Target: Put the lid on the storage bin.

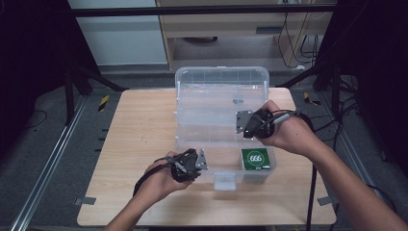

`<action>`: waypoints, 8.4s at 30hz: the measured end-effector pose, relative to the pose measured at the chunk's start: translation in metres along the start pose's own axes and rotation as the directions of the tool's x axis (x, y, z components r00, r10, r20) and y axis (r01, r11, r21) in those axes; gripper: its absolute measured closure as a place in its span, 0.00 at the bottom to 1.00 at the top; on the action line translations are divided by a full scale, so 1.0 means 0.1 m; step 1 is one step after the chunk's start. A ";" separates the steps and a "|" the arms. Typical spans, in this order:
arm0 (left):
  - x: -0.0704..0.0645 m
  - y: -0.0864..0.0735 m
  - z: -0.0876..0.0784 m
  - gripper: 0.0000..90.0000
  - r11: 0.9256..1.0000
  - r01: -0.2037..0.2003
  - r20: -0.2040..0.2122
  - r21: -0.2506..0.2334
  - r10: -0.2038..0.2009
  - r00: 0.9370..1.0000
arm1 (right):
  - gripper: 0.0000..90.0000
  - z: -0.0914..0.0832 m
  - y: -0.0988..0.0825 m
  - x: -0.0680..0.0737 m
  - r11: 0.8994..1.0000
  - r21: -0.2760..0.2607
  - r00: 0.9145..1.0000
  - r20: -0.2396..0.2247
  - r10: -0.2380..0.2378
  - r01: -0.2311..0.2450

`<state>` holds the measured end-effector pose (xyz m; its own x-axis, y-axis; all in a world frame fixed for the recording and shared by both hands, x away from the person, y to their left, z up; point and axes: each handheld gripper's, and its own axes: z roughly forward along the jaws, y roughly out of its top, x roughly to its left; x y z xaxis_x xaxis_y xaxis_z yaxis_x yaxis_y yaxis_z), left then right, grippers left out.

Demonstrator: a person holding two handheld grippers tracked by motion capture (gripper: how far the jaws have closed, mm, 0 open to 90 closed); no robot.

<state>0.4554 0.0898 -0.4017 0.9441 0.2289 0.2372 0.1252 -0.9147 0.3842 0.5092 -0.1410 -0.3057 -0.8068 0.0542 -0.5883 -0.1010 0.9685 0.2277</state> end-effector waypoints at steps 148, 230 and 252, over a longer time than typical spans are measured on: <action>0.90 -0.43 -1.04 1.00 0.780 0.475 0.051 -0.408 -0.500 0.865 | 0.89 -0.08 -0.19 0.70 0.999 -0.047 0.996 -0.086 0.000 -0.005; 0.22 -0.83 -0.60 1.00 0.760 0.472 0.017 -0.448 -0.520 0.854 | 0.08 0.01 -1.43 1.34 0.787 -0.105 0.789 0.025 0.614 -0.608; 0.17 -0.89 -0.45 1.00 0.780 0.466 0.003 -0.417 -0.512 0.859 | 0.11 0.18 -1.60 1.40 0.749 -0.087 0.745 0.074 0.662 -0.657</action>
<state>0.4459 0.1904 -0.3916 0.7476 0.6641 0.0046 0.4108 -0.4678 0.7826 0.4227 -0.2839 -0.4390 -0.6253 0.6999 -0.3451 0.4039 0.6687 0.6243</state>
